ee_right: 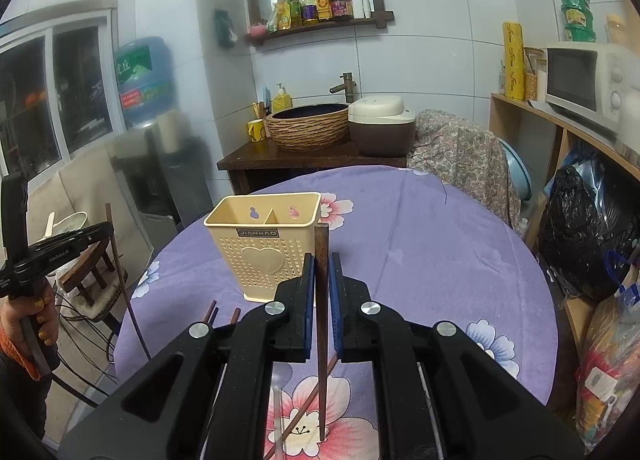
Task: Organize utensils
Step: 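Lift both held chopsticks and carry them above the beige utensil holder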
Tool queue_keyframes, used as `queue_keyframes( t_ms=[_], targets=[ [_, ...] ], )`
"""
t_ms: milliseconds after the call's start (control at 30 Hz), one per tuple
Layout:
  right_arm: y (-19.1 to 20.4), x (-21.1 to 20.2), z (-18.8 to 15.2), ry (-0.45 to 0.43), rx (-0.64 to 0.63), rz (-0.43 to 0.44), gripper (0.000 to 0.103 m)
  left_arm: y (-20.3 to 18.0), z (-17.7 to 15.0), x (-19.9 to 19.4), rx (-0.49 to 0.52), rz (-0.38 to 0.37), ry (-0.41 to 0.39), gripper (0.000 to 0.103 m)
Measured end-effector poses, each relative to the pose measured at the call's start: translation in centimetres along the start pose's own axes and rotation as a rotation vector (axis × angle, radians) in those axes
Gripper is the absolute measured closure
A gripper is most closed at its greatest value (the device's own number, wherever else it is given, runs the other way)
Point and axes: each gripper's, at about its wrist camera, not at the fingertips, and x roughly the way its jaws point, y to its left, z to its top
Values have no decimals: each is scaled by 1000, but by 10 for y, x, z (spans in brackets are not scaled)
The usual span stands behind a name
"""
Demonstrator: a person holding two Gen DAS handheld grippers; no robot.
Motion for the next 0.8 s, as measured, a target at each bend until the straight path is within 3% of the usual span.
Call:
queue_keyframes(
  t_ms=[433,567,800],
  targets=[
    [-1,1,13,-10,6,28,95,10,16,-11,-10,-6,-31,94],
    [3,-4,48,-63,-22,23,95,10,52,-25,8,7,-95,94],
    [18,-24,156,-219,24,90,95,-36,151,-58,52,-56,-275,94]
  ],
)
